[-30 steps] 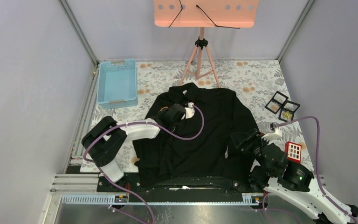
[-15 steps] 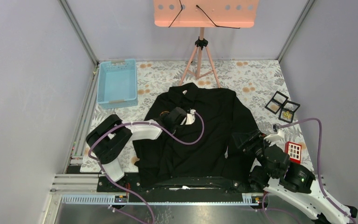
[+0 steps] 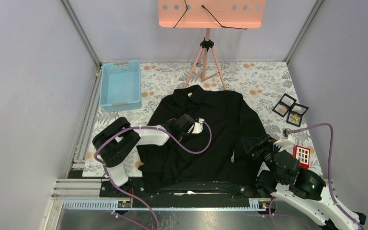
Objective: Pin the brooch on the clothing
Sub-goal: Pin the brooch to the clothes.
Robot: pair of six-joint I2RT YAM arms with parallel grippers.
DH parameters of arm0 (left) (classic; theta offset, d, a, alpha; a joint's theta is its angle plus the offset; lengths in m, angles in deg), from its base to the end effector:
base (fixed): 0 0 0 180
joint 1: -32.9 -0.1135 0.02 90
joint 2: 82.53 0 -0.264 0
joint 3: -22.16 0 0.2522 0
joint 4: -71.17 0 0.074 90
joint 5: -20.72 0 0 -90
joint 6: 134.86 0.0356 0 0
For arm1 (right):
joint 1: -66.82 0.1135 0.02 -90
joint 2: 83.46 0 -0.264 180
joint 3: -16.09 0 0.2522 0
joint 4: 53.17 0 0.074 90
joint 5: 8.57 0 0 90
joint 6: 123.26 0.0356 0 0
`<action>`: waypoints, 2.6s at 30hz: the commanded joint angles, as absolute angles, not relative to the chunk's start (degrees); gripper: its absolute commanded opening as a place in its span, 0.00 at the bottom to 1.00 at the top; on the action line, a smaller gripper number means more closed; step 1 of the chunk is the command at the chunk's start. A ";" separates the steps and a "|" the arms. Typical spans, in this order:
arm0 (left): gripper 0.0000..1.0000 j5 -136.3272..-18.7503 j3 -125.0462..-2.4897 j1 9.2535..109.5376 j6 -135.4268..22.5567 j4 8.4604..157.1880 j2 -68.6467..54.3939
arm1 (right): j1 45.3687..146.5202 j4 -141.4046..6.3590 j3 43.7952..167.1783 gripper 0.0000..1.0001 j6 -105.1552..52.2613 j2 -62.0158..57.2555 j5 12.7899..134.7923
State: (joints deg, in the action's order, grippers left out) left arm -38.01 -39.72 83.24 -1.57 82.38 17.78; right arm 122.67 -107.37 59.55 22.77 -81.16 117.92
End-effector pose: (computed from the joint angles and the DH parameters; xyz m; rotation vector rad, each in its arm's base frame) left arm 0.2264 -0.2441 0.1369 1.5445 1.7803 0.6019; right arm 0.0434 0.0262 0.2669 0.4671 1.7711 0.8396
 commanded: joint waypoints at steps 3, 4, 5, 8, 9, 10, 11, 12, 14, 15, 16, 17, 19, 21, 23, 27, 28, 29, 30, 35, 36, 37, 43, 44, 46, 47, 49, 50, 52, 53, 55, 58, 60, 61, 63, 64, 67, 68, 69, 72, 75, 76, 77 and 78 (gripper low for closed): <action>0.00 -37.73 -38.43 84.09 -0.58 79.21 19.09 | 122.76 -108.27 59.89 0.71 24.12 -82.22 120.44; 0.00 -37.93 -38.43 84.12 -1.11 78.98 18.91 | 122.72 -108.32 59.84 0.71 24.14 -82.26 120.42; 0.00 -38.70 -38.59 84.13 -2.51 79.22 18.48 | 122.72 -108.40 59.86 0.71 24.25 -82.29 120.43; 0.00 -42.39 -39.17 84.12 -6.72 79.77 16.92 | 122.72 -108.41 59.65 0.71 24.52 -82.39 120.33; 0.00 -42.96 -39.41 84.04 -8.03 79.59 16.57 | 122.75 -108.41 59.54 0.71 24.64 -82.40 120.35; 0.00 -43.33 -39.74 83.89 -9.50 79.31 16.10 | 122.72 -108.42 59.55 0.71 24.77 -82.36 120.28; 0.00 -44.24 -40.02 83.45 -10.97 79.35 15.60 | 122.72 -108.42 59.51 0.71 24.86 -82.36 120.26; 0.00 -45.52 -40.48 82.93 -12.14 79.55 15.03 | 122.72 -108.47 59.48 0.71 24.96 -82.31 120.23; 0.00 -47.33 -41.75 81.40 -14.62 80.85 13.87 | 122.69 -108.41 59.38 0.71 25.16 -82.25 120.10; 0.00 -48.98 -42.38 80.55 -15.92 81.53 13.18 | 122.71 -108.46 59.38 0.71 25.25 -82.17 120.02; 0.00 -50.34 -42.74 79.93 -16.91 81.94 12.33 | 122.67 -108.42 59.38 0.71 25.27 -82.11 119.94; 0.00 -51.13 -42.87 79.48 -17.61 82.02 11.53 | 122.74 -108.43 59.38 0.71 25.27 -82.00 119.82; 0.00 -52.53 -43.33 78.95 -18.54 82.63 9.91 | 122.72 -108.42 59.47 0.71 25.28 -81.88 119.69; 0.00 -54.19 -43.81 78.55 -19.63 83.71 8.92 | 122.72 -108.48 59.43 0.71 25.29 -81.88 119.64; 0.00 -55.97 -43.52 78.27 -20.26 83.56 7.82 | 122.72 -108.41 59.38 0.71 25.34 -81.83 119.59; 0.00 -58.36 -43.41 77.99 -21.51 83.49 5.95 | 122.72 -108.44 59.25 0.71 25.55 -82.02 119.50; 0.00 -58.90 -43.45 77.86 -21.81 83.52 5.63 | 122.72 -108.46 59.29 0.71 25.58 -82.12 119.44; 0.00 -59.58 -43.45 77.73 -21.97 83.52 5.28 | 122.72 -108.42 59.23 0.71 25.53 -82.07 119.44; 0.00 -59.95 -43.39 77.64 -22.14 83.52 4.92 | 122.72 -108.42 59.22 0.71 25.54 -82.09 119.43; 0.00 -62.83 -43.75 77.10 -23.76 84.06 3.07 | 122.72 -108.43 59.03 0.71 25.71 -82.23 119.27; 0.00 -63.46 -43.84 77.05 -24.02 84.24 2.85 | 122.72 -108.44 59.00 0.71 25.71 -82.11 119.23; 0.00 -64.24 -44.01 76.98 -24.15 84.57 2.62 | 122.72 -108.43 59.03 0.70 25.71 -82.09 119.17; 0.00 -67.93 -44.70 76.99 -24.61 87.28 1.41 | 122.72 -108.43 59.20 0.70 25.61 -82.09 119.40; 0.00 -68.63 -44.99 77.00 -25.00 87.76 1.30 | 122.72 -108.41 59.13 0.70 25.62 -82.00 119.48; 0.00 -70.56 -45.58 76.99 -25.69 88.46 1.01 | 122.72 -108.42 59.12 0.70 25.70 -81.96 119.42; 0.00 -71.48 -45.75 76.99 -26.03 88.51 0.95 | 122.73 -108.41 59.08 0.70 25.67 -81.94 119.47; 0.00 -72.75 -46.06 77.04 -26.51 88.98 1.24 | 122.72 -108.42 59.08 0.70 25.78 -81.77 119.49; 0.00 -73.13 -46.27 77.03 -26.61 89.36 1.72 | 122.72 -108.46 59.18 0.70 25.80 -81.67 119.42; 0.00 -73.56 -46.44 77.16 -26.62 89.71 2.51 | 122.71 -108.42 59.27 0.70 25.73 -81.56 119.49; 0.00 -73.63 -46.51 77.31 -26.54 89.78 2.95 | 122.72 -108.43 59.25 0.70 25.74 -81.54 119.49; 0.00 -73.40 -46.56 77.63 -26.42 89.97 3.80 | 122.72 -108.43 59.30 0.70 25.75 -81.54 119.48; 0.00 -73.10 -46.79 78.59 -26.48 90.03 4.87 | 122.77 -108.42 59.31 0.70 25.76 -81.57 119.56; 0.00 -73.06 -46.79 79.21 -26.72 89.90 5.28 | 122.72 -108.44 59.25 0.70 25.77 -81.56 119.57; 0.00 -73.29 -46.79 79.47 -26.93 89.77 5.44 | 122.72 -108.42 59.29 0.70 25.80 -81.60 119.55; 0.00 -73.81 -46.74 80.21 -27.14 89.63 5.79 | 122.72 -108.47 59.21 0.70 25.80 -81.51 119.57; 0.00 -73.67 -46.71 80.65 -27.14 89.57 5.96 | 122.72 -108.42 59.16 0.70 25.82 -81.38 119.60; 0.00 -73.47 -46.58 82.11 -27.18 89.47 6.67 | 122.72 -108.44 59.19 0.70 25.71 -81.20 119.64; 0.00 -73.44 -46.54 82.52 -27.19 89.40 6.95 | 122.72 -108.42 59.21 0.70 25.71 -81.13 119.64; 0.00 -73.19 -46.50 82.98 -27.15 89.34 7.27 | 122.72 -108.46 59.21 0.70 25.69 -81.09 119.66; 0.00 -72.98 -46.68 84.29 -27.26 89.21 8.34 | 122.72 -108.35 59.10 0.69 25.69 -80.87 119.55; 0.00 -73.25 -47.09 85.35 -27.86 88.99 9.46 | 122.72 -108.39 59.10 0.69 25.76 -80.66 119.43; 0.00 -73.34 -47.22 85.76 -28.04 88.97 9.75 | 122.72 -108.35 59.07 0.69 25.80 -80.65 119.44; 0.00 -73.26 -47.31 86.16 -28.14 88.97 10.05 | 122.72 -108.33 59.11 0.69 25.76 -80.65 119.44; 0.00 -73.24 -47.32 86.60 -28.28 88.93 10.33 | 122.72 -108.34 59.13 0.69 25.78 -80.65 119.48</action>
State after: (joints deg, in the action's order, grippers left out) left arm -71.67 -44.74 85.25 -26.94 91.32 9.43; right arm 122.67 -108.51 59.13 24.67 -81.50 117.94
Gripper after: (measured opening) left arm 0.039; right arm 0.696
